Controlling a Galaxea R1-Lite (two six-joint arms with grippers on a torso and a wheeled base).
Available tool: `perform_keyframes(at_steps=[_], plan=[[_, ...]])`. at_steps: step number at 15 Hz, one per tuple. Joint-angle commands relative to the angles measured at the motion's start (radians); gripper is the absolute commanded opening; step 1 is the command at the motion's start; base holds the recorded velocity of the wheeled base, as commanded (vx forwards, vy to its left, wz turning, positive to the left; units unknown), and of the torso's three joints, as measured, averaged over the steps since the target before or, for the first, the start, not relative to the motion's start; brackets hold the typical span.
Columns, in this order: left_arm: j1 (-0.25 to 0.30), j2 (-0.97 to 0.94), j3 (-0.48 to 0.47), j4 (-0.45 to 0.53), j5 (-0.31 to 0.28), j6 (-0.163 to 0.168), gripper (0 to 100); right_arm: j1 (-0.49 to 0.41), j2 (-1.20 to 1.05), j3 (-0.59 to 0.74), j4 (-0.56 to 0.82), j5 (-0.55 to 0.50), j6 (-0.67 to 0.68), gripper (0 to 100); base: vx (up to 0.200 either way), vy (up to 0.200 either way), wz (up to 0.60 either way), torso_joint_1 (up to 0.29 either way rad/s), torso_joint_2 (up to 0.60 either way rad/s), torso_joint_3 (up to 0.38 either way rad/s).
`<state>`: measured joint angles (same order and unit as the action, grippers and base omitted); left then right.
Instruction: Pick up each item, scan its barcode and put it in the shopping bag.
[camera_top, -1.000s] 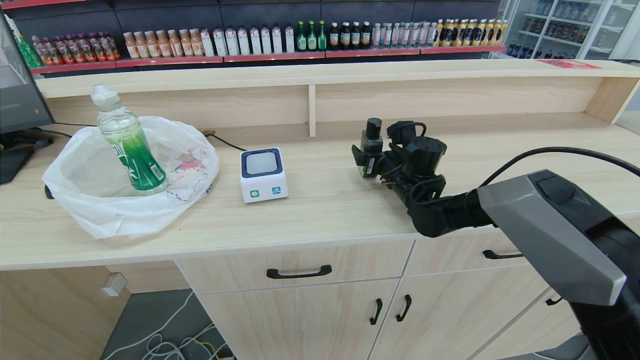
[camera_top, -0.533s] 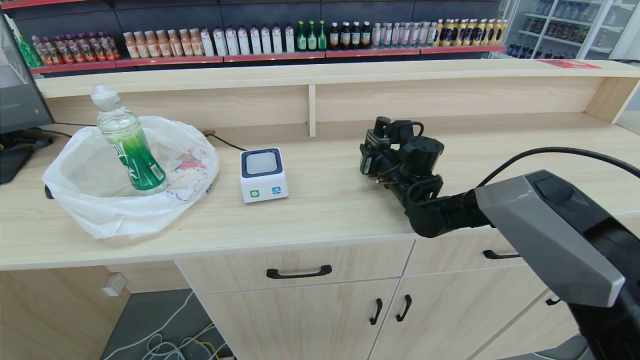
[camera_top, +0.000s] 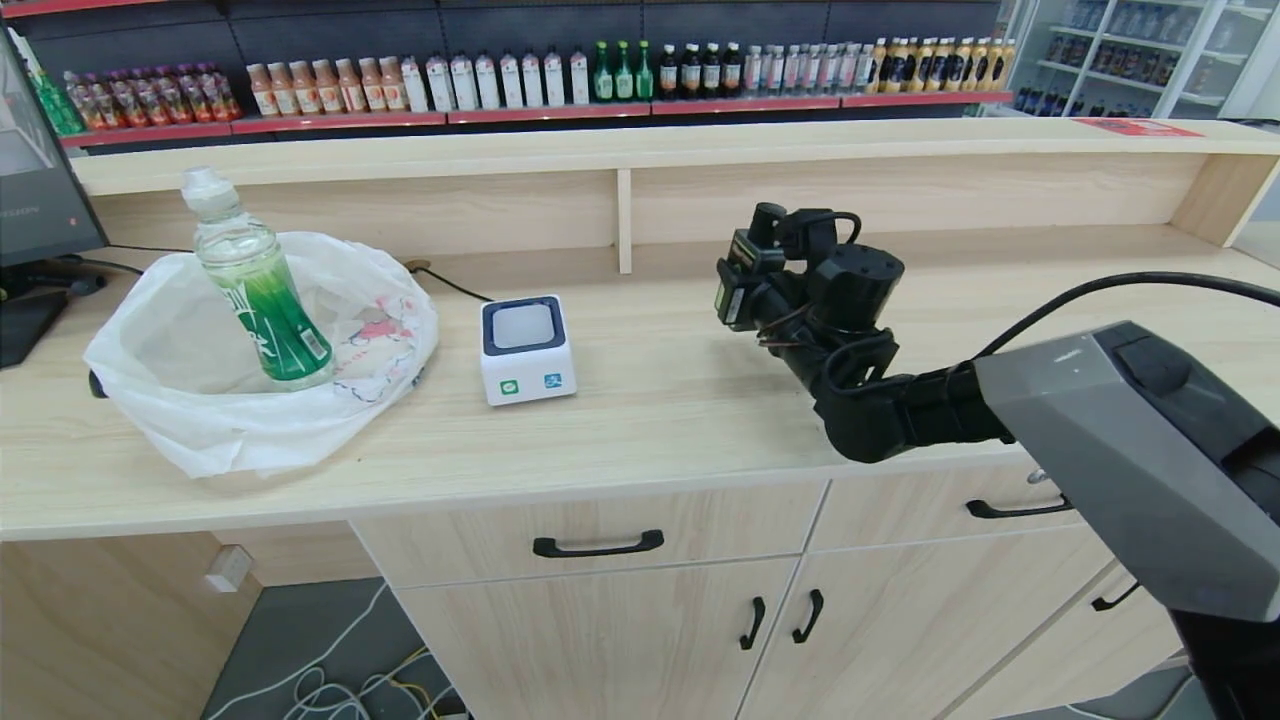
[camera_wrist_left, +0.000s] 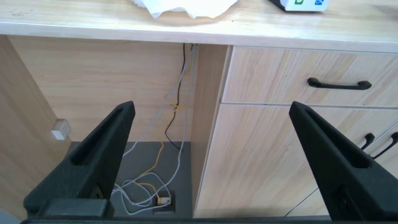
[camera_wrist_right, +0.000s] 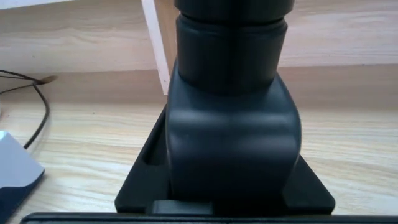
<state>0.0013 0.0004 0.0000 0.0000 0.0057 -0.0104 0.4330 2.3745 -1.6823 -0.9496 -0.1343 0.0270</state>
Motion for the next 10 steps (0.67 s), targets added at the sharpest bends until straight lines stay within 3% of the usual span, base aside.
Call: perform_keyframes(at_steps=[1,5,10], plan=[[0.0,0.0,0.0,0.0,0.0,0.0,100,0.023,-0.064,0.035,0.0,-0.005,-0.006,0,0.0,0.0,0.0,0.0,0.0,0.0],[0.0,0.0,0.0,0.0,0.0,0.0,100,0.061,-0.207,0.256,-0.092,-0.022,-0.05,0,0.0,0.0,0.0,0.0,0.0,0.0],[0.0,0.0,0.0,0.0,0.0,0.0,100,0.135,-0.425,0.754,-0.33,-0.061,-0.105,0,0.0,0.0,0.0,0.0,0.0,0.0]])
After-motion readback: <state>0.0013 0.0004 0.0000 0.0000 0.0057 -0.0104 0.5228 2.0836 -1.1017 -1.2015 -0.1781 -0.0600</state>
